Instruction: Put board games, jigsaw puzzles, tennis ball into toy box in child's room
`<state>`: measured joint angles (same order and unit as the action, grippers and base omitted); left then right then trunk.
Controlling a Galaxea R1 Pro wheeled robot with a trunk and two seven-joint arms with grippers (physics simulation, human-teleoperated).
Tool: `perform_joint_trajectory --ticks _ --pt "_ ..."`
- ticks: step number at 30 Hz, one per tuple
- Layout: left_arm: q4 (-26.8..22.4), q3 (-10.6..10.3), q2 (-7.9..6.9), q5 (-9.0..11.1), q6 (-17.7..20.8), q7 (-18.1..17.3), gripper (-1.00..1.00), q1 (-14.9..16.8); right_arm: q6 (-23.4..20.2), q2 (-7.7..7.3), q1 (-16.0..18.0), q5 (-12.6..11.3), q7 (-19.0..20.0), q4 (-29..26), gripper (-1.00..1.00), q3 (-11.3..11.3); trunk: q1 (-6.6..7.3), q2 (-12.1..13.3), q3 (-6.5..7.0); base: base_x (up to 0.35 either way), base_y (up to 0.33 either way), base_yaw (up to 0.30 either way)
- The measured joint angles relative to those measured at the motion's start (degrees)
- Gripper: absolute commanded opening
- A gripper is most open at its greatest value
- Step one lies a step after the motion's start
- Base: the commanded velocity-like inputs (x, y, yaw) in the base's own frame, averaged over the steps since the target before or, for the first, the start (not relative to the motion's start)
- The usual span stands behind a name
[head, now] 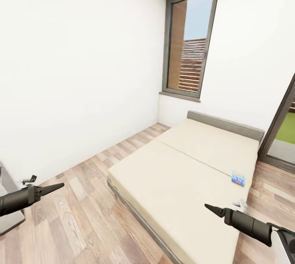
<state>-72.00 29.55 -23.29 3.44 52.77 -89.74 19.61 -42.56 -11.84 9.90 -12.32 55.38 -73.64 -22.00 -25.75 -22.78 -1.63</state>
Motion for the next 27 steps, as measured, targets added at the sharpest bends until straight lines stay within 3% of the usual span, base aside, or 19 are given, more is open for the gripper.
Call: perform_joint_trajectory --ticks 14,27 --pt "0.00 0.00 0.00 0.07 -0.06 0.00 1.00 0.00 0.00 0.03 0.00 0.19 0.00 0.00 1.00 0.00 -0.01 0.00 -0.51 -0.121 0.000 0.272" --pt "0.01 -0.01 0.00 0.07 -0.03 0.00 1.00 0.00 0.00 0.01 0.00 0.21 -0.09 0.00 1.00 -0.08 0.00 0.00 -1.08 -0.024 0.000 0.265"
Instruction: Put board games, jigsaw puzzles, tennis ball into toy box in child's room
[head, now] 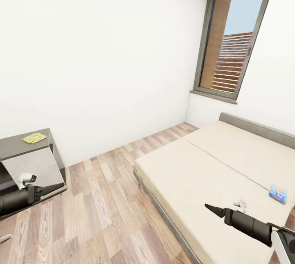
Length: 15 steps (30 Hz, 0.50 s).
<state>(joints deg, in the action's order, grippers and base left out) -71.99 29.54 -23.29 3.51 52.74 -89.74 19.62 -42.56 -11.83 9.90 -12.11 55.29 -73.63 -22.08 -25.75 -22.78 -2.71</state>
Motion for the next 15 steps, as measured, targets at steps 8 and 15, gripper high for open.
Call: perform_joint_trajectory --ticks 8,15 --pt "0.00 -0.01 0.00 0.00 -0.06 0.00 1.00 0.00 0.00 0.05 0.00 -0.01 0.00 0.00 1.00 0.06 -0.02 0.00 -0.39 -0.132 0.000 0.258" --pt "0.00 -0.01 0.00 -0.01 -0.08 0.00 1.00 0.00 0.00 0.04 0.00 -0.01 -0.02 0.00 1.00 0.07 0.00 0.00 -0.74 -0.109 0.000 0.256"
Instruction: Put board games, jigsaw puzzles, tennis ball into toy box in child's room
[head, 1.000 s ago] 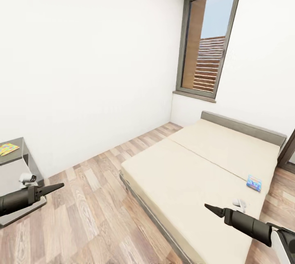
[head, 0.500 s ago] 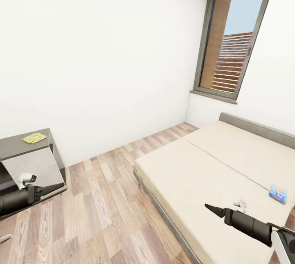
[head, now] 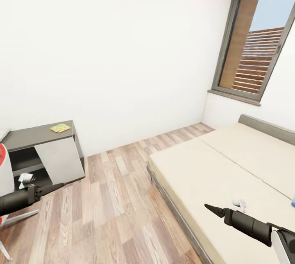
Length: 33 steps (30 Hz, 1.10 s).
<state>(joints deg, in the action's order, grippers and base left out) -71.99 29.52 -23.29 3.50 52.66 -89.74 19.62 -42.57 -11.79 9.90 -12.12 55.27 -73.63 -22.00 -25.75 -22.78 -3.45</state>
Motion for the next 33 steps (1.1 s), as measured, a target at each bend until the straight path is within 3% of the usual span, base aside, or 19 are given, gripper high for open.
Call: perform_joint_trajectory --ticks 33 --pt "0.00 -0.07 0.08 0.07 -0.01 0.00 1.00 0.00 0.00 -0.04 0.00 0.10 -0.06 0.00 1.00 0.00 0.00 -0.01 -1.68 -0.048 0.000 0.255"
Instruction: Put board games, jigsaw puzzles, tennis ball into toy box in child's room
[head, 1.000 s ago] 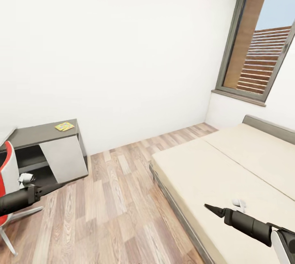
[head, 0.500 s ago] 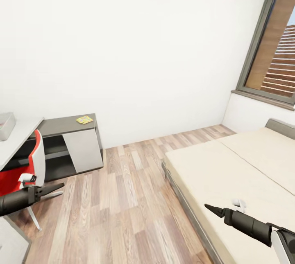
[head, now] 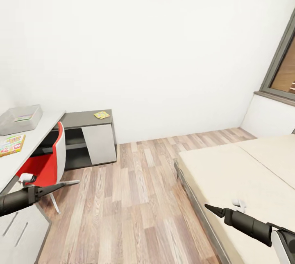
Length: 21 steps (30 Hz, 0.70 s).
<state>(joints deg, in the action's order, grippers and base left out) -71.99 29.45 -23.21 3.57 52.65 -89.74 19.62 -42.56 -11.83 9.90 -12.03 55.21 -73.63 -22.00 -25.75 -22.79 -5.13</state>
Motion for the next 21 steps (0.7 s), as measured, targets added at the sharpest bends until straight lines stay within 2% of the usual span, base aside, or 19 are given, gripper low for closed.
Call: perform_joint_trajectory --ticks 9,17,21 --pt "-0.02 0.00 0.00 0.02 0.00 0.00 1.00 0.00 0.00 0.04 0.00 -0.03 0.01 0.00 1.00 0.00 0.00 0.00 -0.46 -0.010 0.000 0.254" --pt "0.00 0.00 0.01 0.03 0.00 0.00 1.00 0.00 0.00 0.02 0.00 -0.08 0.05 0.00 1.00 -0.03 -0.02 0.00 -0.87 -0.147 0.000 0.250" --pt "0.01 -0.01 0.01 0.02 -0.01 -0.01 1.00 0.02 0.00 -0.02 -0.01 -0.32 0.06 -0.01 1.00 -0.16 -0.01 0.00 -1.00 -0.060 0.000 0.116"
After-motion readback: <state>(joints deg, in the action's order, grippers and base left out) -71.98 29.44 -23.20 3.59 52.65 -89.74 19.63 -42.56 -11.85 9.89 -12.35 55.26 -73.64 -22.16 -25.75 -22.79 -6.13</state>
